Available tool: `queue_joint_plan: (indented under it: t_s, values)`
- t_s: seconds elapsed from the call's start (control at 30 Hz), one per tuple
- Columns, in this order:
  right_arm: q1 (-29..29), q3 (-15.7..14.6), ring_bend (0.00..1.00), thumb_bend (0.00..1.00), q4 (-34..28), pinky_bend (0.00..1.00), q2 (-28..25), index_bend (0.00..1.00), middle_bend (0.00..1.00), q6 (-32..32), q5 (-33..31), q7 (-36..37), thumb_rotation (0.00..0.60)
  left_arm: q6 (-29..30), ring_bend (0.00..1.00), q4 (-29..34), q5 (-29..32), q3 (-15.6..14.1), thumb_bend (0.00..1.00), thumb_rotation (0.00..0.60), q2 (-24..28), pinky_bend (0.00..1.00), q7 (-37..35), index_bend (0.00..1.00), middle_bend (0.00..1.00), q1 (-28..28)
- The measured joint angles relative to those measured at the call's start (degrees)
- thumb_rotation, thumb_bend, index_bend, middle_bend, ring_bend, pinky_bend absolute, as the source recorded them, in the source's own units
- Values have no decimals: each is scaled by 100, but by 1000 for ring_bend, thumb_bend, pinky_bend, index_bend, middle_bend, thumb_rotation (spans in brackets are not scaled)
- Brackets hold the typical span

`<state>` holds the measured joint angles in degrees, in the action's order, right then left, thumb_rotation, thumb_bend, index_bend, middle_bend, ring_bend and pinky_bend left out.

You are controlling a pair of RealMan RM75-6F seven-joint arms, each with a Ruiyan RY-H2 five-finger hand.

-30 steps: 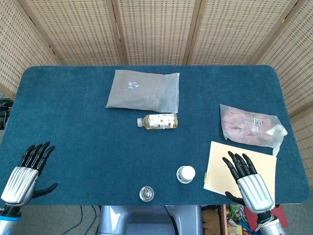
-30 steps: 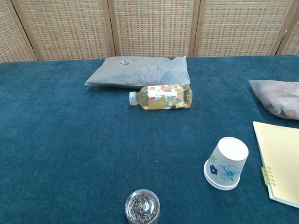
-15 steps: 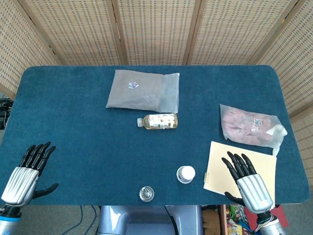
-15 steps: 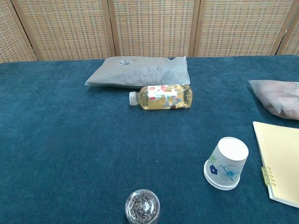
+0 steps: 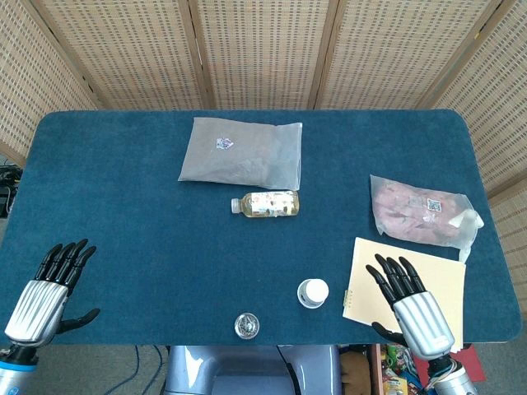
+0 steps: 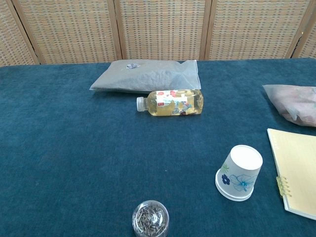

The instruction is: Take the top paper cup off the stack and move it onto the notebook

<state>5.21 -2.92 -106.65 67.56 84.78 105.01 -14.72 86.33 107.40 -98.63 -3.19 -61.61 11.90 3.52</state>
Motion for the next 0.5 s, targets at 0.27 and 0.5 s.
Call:
queue_joint_plan:
  t_s: [0.27, 0.5]
  values:
    - [327, 172, 0, 179, -512, 0, -140, 242, 0, -386, 87, -215, 600, 67, 0, -1, -43, -6, 149, 600, 14, 0, -28, 0, 0, -25]
    - [704, 293, 0, 179, -1098, 0, -192, 318, 0, -1390, -429, -911, 600, 84, 0, -7, -62, -9, 149, 600, 28, 0, -63, 0, 0, -28]
